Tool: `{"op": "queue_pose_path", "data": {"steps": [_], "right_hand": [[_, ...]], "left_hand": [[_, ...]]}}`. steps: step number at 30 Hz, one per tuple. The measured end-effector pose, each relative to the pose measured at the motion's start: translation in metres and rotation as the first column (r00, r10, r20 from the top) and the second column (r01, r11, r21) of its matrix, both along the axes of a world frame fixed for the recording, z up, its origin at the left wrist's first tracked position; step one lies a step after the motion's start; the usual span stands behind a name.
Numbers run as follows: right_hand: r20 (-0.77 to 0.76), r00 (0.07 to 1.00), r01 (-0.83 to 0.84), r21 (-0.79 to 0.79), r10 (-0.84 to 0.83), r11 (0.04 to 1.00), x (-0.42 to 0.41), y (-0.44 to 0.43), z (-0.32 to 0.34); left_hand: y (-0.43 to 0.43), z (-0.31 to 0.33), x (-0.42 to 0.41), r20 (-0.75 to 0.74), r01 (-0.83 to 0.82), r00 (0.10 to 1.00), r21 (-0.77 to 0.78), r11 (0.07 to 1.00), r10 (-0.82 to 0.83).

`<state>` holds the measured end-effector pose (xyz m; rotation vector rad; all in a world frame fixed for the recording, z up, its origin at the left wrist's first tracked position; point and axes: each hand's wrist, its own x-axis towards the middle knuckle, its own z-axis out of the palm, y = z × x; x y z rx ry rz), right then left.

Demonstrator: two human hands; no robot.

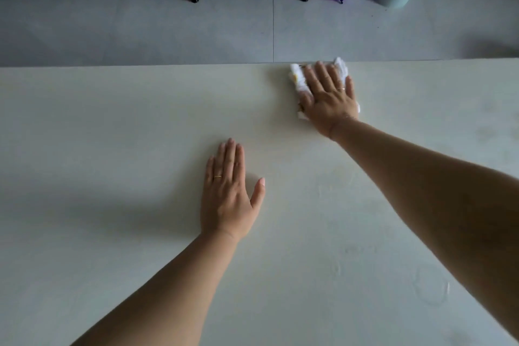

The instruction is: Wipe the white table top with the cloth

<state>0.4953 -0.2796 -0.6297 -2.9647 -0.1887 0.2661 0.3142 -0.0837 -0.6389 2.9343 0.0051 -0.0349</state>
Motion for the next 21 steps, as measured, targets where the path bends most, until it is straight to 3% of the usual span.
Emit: {"op": "queue_pose_path", "data": {"steps": [6, 9, 13, 16, 18, 21], "right_hand": [[-0.046, 0.953, 0.300, -0.024, -0.301, 0.954, 0.013, -0.021, -0.003], [-0.016, 0.973, 0.230, 0.006, -0.229, 0.973, -0.006, 0.017, -0.002], [0.037, 0.998, -0.051, 0.055, 0.049, 0.997, -0.062, 0.064, -0.006], [0.056, 0.968, -0.248, 0.024, 0.246, 0.968, -0.075, 0.048, -0.006], [0.070, 0.971, -0.232, 0.019, 0.231, 0.972, -0.073, 0.018, -0.004], [0.042, 0.999, 0.026, 0.036, -0.027, 0.999, -0.074, -0.024, -0.003]], "left_hand": [[-0.002, 0.001, 0.000, -0.006, -0.008, 1.000, 0.021, 1.000, 0.008], [-0.002, 0.001, 0.000, -0.008, -0.002, 1.000, 0.024, 1.000, 0.002], [-0.003, 0.001, 0.000, 0.000, -0.012, 1.000, 0.031, 0.999, 0.012], [-0.003, 0.002, 0.000, -0.003, -0.018, 1.000, 0.025, 1.000, 0.018], [-0.003, 0.003, 0.000, -0.007, -0.019, 1.000, 0.015, 1.000, 0.019], [-0.002, 0.003, 0.000, -0.010, -0.014, 1.000, 0.013, 1.000, 0.014]]}}
